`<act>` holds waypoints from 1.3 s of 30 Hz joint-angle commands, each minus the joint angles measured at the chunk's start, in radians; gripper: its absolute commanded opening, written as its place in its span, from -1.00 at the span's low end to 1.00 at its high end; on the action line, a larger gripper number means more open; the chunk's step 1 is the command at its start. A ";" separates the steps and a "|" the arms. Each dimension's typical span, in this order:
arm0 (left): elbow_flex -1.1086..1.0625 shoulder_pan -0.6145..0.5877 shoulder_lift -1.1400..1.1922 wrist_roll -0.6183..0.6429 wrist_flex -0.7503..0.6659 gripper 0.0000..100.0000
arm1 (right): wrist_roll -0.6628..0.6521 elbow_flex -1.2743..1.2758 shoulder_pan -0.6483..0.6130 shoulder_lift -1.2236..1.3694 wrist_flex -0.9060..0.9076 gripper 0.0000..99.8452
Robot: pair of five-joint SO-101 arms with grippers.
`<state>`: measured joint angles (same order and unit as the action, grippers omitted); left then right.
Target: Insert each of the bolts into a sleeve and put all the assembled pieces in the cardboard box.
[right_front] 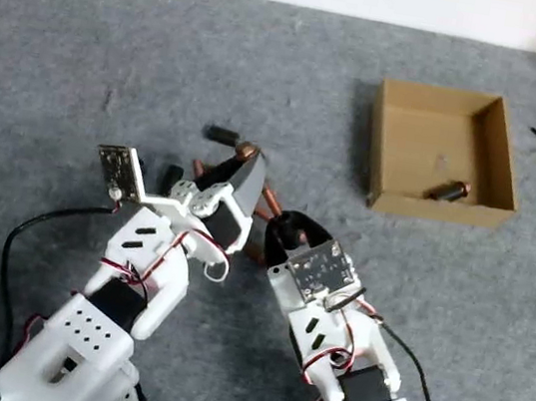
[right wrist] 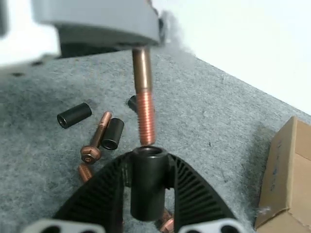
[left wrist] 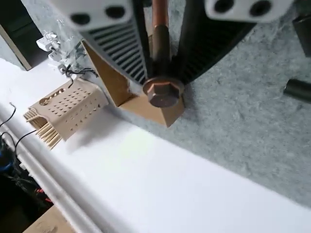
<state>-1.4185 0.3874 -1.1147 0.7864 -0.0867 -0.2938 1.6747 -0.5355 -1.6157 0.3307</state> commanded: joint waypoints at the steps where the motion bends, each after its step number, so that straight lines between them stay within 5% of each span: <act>1: 0.062 0.035 -0.091 0.006 0.066 -0.99 | -0.020 0.110 -0.010 -0.013 -0.004 -0.99; 11: 0.059 0.117 -0.246 0.006 0.213 -0.99 | -0.021 0.111 -0.015 -0.013 -0.004 -0.99; 39: -0.028 0.054 -0.226 0.000 0.077 -0.99 | -0.021 0.111 -0.015 -0.015 -0.004 -0.99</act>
<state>-1.4477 0.4457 -1.3341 0.7879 0.0284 -0.3030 1.6747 -0.5386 -1.6157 0.3307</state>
